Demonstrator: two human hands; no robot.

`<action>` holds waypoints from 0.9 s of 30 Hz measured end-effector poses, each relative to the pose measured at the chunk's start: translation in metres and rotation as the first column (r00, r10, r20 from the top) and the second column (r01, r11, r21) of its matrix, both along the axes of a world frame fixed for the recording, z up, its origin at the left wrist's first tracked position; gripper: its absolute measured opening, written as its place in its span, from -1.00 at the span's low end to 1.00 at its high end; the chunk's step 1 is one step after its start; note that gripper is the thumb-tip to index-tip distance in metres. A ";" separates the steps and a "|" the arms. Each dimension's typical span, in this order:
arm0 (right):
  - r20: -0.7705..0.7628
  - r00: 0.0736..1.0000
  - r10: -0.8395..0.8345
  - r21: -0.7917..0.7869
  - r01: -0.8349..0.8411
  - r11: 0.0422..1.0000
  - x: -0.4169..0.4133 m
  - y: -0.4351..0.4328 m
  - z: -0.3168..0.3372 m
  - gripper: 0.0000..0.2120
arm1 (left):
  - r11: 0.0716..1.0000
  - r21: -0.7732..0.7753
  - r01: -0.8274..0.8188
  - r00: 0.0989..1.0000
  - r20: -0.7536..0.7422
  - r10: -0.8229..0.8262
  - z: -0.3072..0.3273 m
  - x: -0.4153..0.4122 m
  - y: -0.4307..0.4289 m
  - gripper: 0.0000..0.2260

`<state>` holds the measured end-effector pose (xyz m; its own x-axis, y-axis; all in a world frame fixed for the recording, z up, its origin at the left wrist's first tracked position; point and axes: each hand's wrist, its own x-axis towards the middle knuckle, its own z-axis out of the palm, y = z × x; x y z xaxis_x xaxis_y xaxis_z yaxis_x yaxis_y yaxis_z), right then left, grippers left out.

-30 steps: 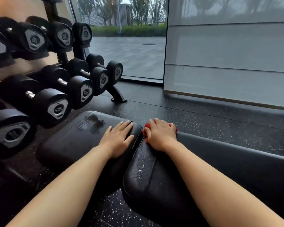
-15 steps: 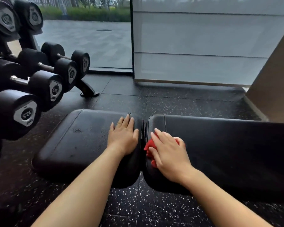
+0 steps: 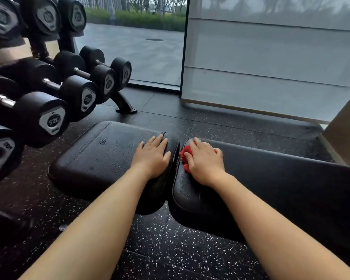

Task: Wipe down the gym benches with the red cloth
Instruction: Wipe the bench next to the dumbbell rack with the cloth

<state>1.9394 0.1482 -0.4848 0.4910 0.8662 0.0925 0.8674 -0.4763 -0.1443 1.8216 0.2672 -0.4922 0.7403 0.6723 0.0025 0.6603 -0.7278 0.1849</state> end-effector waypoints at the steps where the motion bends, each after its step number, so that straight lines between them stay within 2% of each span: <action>1: -0.002 1.000 0.025 0.006 -0.025 1.000 -0.010 -0.019 -0.001 -0.56 | 1.000 -0.006 -0.009 1.000 0.002 0.009 0.000 -0.001 -0.002 -0.50; 5: -0.022 0.998 0.059 0.036 -0.058 0.998 -0.036 -0.067 -0.004 -0.34 | 0.999 -0.003 -0.048 0.999 0.012 0.048 0.001 -0.005 -0.012 -0.51; 8: -0.045 0.998 0.034 0.018 -0.033 0.999 -0.009 -0.037 -0.002 -0.51 | 0.998 -0.005 -0.055 0.998 0.027 0.055 0.001 -0.006 -0.015 -0.52; 10: -0.044 0.998 0.042 -0.009 -0.042 0.999 0.011 -0.014 0.002 -0.54 | 0.998 0.000 -0.055 0.997 0.054 0.055 0.000 -0.007 -0.015 -0.53; 14: -0.056 0.995 0.082 -0.015 -0.083 0.996 0.006 -0.022 0.003 -0.53 | 0.998 -0.003 -0.065 0.986 0.152 0.065 -0.005 -0.010 -0.013 -0.57; 18: -0.034 0.993 0.117 0.008 -0.117 0.993 -0.043 -0.065 -0.003 -0.45 | 0.997 0.004 -0.078 0.968 0.238 0.075 -0.006 -0.008 -0.008 -0.60; 20: -0.011 0.996 0.089 0.070 -0.088 0.994 -0.064 -0.080 -0.010 -0.38 | 0.997 0.007 -0.079 0.968 0.241 0.075 -0.006 -0.007 -0.008 -0.60; 23: 0.052 0.999 -0.002 0.143 -0.006 0.990 -0.076 -0.077 -0.018 -0.47 | 0.998 0.026 -0.049 0.972 0.233 0.041 -0.007 -0.009 -0.008 -0.60; 27: 0.038 0.997 -0.071 0.151 0.065 0.986 -0.081 -0.063 -0.015 -0.49 | 0.999 0.038 -0.037 0.978 0.209 0.028 -0.008 -0.008 -0.006 -0.59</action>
<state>1.8583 0.0850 -0.4993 0.5409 0.8058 0.2411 0.8408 -0.5101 -0.1814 1.8133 0.2613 -0.4999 0.6981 0.6923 0.1829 0.6343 -0.7164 0.2907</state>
